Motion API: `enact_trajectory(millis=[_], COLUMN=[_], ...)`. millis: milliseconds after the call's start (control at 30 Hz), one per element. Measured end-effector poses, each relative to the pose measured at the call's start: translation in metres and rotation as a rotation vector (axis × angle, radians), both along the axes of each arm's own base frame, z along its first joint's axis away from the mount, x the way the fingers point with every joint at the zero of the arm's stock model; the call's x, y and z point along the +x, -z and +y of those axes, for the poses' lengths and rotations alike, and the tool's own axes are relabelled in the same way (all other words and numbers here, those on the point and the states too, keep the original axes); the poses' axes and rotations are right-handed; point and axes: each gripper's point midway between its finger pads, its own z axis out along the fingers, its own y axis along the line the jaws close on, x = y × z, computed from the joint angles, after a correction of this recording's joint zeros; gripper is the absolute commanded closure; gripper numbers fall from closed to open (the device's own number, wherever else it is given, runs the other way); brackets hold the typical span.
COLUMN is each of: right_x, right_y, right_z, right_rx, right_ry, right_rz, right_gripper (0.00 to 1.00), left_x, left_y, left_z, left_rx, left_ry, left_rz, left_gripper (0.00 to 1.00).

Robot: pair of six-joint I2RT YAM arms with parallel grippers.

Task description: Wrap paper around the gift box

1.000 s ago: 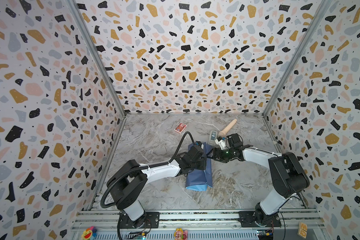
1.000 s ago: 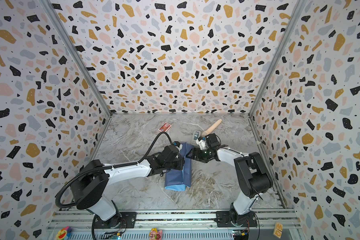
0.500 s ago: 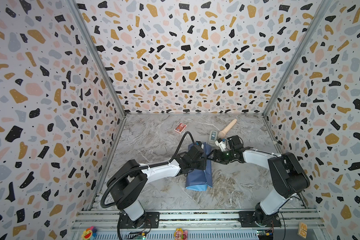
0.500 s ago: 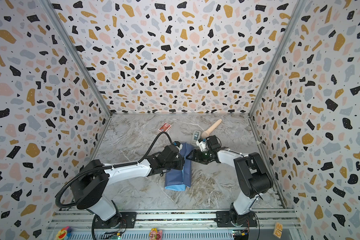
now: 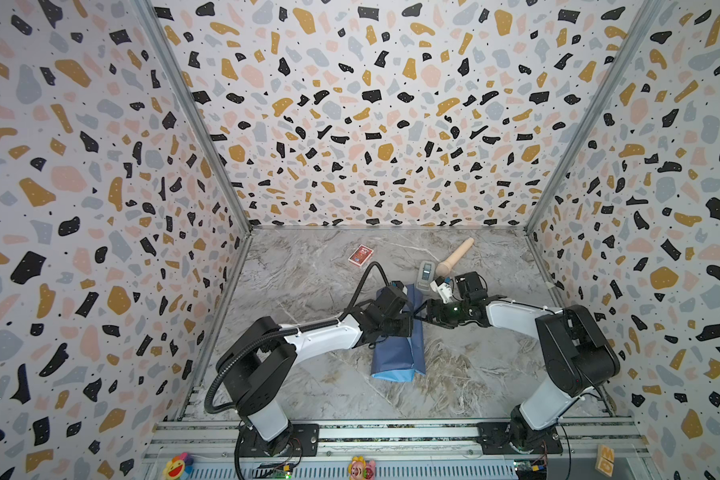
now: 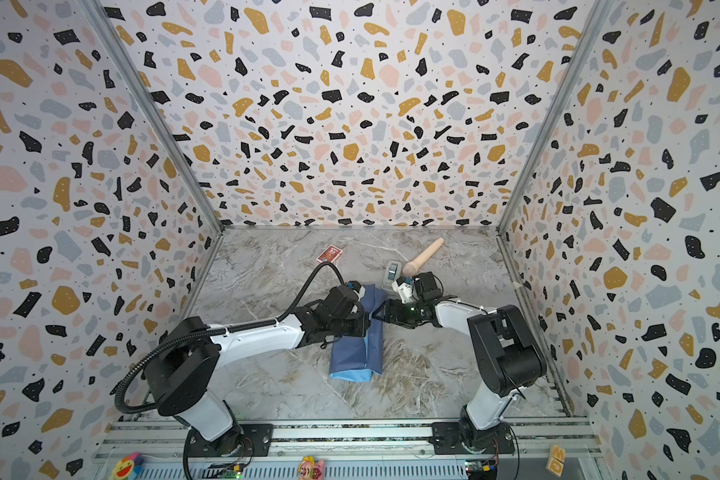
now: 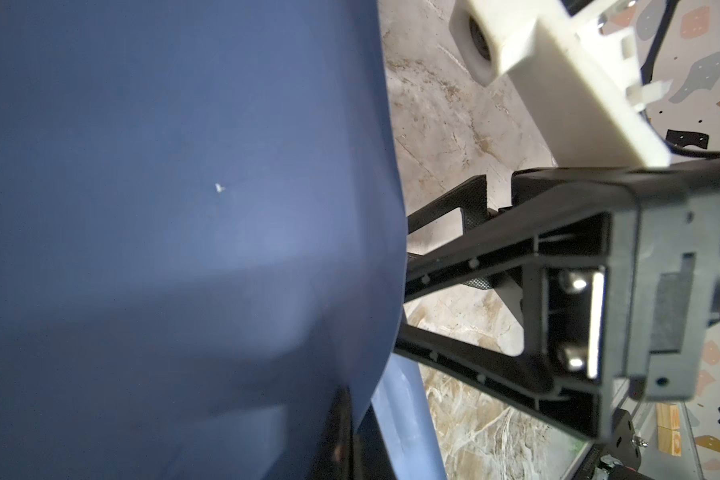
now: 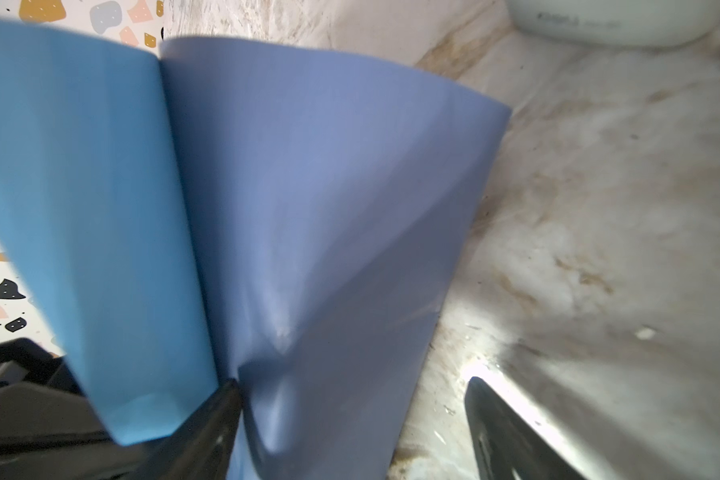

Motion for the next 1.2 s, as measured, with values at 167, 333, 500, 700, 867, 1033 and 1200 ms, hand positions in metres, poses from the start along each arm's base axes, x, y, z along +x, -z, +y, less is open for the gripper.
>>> enact_trajectory(millis=[167,333,500,700,867,1033,1200], right_x=[0.0000,0.0000,-0.0001,0.0002,0.0003,0.0007,0.0009], right_y=[0.0000,0.0002,0.0002,-0.0003,-0.0005,-0.0012,-0.0018], right_z=[-0.0001,-0.0003,-0.0003,-0.0003,-0.0008,-0.0013,-0.0014], right_rx=[0.000,0.000,0.000,-0.002,-0.008,-0.015,-0.021], right_ry=[-0.001,0.000,0.000,0.000,0.002,0.005,0.006], right_rz=[-0.001,-0.001,0.000,0.001,0.008,0.014,0.020], right_gripper=[0.16,0.16,0.16,0.16,0.16,0.16,0.16], left_x=[0.0003,0.0008,0.0015,0.0026,0.0022,0.0029,0.0025], left_y=[-0.0004,0.0010,0.0020,0.0035,0.0044,0.0035,0.0012], left_z=[-0.0022,-0.0028,-0.0032,-0.0060,-0.0056,-0.0069,-0.0098], left_rx=[-0.017,-0.016,-0.017,-0.048,-0.070,-0.092,-0.111], left_ry=[-0.005,-0.005,-0.007,-0.005,-0.009,-0.012,-0.006], left_rz=[0.010,0.010,0.007,-0.016,-0.030,-0.042,-0.050], left_gripper=[1.00,1.00,1.00,1.00,0.92,0.83,0.76])
